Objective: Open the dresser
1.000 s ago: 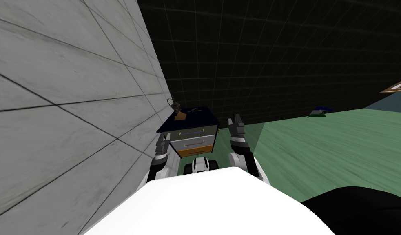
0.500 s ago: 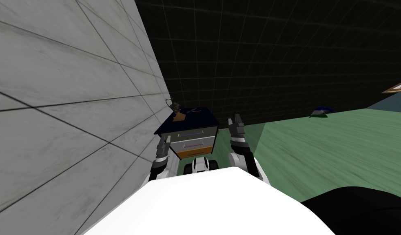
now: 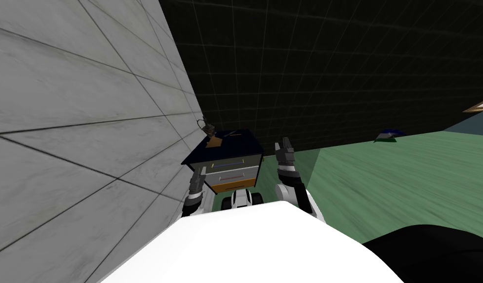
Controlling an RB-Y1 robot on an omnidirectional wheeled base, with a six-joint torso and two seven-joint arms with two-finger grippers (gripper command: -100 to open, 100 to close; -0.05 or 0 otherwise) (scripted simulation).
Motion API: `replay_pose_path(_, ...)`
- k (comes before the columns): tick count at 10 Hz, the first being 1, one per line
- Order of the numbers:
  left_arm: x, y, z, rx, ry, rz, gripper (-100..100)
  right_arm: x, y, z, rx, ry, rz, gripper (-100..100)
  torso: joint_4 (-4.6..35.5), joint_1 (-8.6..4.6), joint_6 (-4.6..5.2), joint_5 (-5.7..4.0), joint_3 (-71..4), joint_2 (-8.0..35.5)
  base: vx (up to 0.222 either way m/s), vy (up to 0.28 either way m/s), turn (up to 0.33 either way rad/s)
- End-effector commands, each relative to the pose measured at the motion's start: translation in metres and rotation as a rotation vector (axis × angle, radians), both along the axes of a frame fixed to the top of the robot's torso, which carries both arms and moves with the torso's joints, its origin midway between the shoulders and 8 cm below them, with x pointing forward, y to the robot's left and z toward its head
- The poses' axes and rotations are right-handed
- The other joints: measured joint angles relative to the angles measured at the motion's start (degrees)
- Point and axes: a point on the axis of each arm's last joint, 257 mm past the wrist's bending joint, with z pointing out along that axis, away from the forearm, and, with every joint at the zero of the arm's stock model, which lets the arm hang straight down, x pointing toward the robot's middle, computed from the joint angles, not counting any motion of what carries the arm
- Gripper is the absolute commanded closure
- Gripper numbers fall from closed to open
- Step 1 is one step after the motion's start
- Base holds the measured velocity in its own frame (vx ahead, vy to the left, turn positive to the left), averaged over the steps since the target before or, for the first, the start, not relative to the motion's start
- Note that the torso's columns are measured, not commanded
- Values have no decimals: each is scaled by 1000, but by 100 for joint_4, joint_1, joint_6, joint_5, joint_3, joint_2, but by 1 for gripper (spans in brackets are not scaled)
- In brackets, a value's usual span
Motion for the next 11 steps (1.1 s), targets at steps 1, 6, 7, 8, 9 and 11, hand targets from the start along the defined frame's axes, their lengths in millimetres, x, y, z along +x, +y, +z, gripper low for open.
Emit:
replay_pose_path(1,-6,3,-14,0,10,-1,-100,0,0,0,0,0,0,0,1,3,0,1,2,1,41,-17,1)
replay_pose_path(6,-19,7,-42,-7,23,-3,-100,0,0,0,0,0,0,0,0,1,0,0,0,-1,43,-24,1)
replay_pose_path(7,-22,6,-45,-10,14,-5,-100,0,0,0,0,0,0,0,0,1,0,1,-1,-3,68,-26,2)
replay_pose_path(8,-23,7,-52,-12,32,-2,-100,0,0,0,0,0,0,0,-1,-2,0,0,-3,-6,47,-24,1)
replay_pose_path(9,-28,7,-58,-17,30,-3,-100,0,0,0,0,0,0,0,0,-1,0,0,1,2,41,-26,2)
replay_pose_path(11,-33,7,-69,-24,43,0,-100,0,0,0,0,0,0,0,2,0,0,0,4,6,37,-22,1)
